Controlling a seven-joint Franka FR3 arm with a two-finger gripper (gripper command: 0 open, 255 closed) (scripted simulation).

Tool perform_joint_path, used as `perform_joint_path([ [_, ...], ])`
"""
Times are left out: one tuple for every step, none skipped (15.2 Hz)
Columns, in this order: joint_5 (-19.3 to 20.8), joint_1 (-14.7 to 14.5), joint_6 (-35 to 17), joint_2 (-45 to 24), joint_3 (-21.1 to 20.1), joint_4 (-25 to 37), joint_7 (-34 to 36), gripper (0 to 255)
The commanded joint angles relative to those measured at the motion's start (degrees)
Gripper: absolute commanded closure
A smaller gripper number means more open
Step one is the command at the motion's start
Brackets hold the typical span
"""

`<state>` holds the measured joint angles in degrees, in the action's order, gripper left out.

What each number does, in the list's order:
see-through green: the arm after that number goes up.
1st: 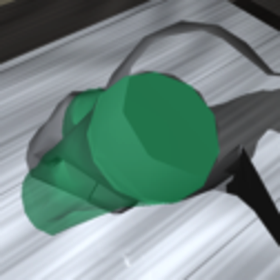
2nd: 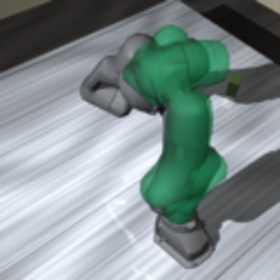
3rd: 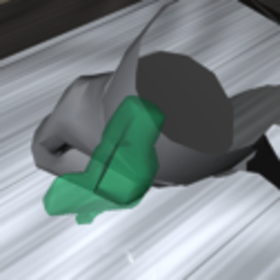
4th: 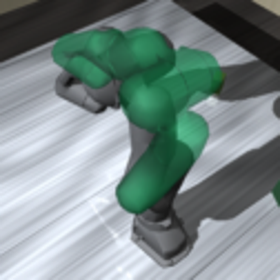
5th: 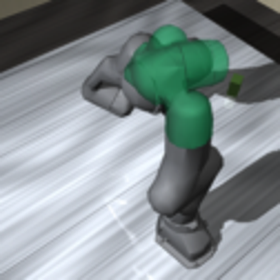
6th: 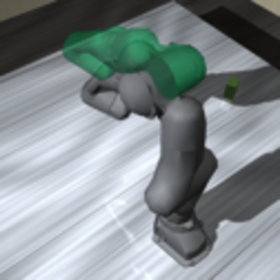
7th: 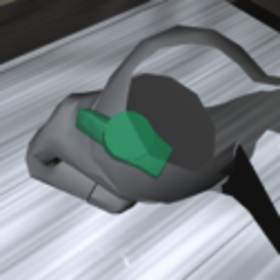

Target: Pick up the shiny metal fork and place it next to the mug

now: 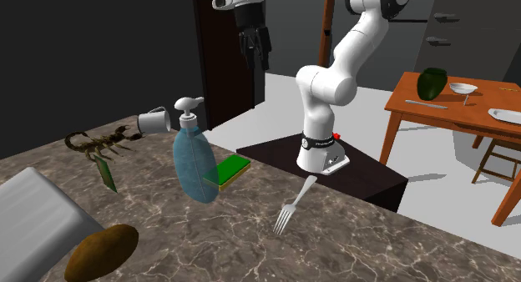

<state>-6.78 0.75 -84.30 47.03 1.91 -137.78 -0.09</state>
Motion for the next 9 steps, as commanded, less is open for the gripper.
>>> perform_joint_path([
  [0.0,0.0,0.0,0.0,0.0,0.0,0.0,0],
  [-0.7,-0.7,-1.5,-0.3,-0.7,-1.2,-0.1,0],
  [-1.3,-1.4,-3.0,-0.6,-1.4,-2.4,-0.3,0],
  [-2.0,-2.1,-4.5,-1.0,-2.2,-3.5,-0.4,0],
  [-2.7,-2.8,-6.1,-1.5,-2.9,-4.6,-0.5,0],
  [-3.4,-3.5,-7.6,-2.1,-3.7,-5.6,-0.7,0],
  [-4.1,-4.3,-9.2,-2.7,-4.4,-6.5,-0.9,0],
  [-4.8,-5.0,-10.8,-3.3,-5.2,-7.4,-1.0,0],
  [-5.5,-5.8,-12.4,-4.1,-6.0,-8.3,-1.2,0],
])
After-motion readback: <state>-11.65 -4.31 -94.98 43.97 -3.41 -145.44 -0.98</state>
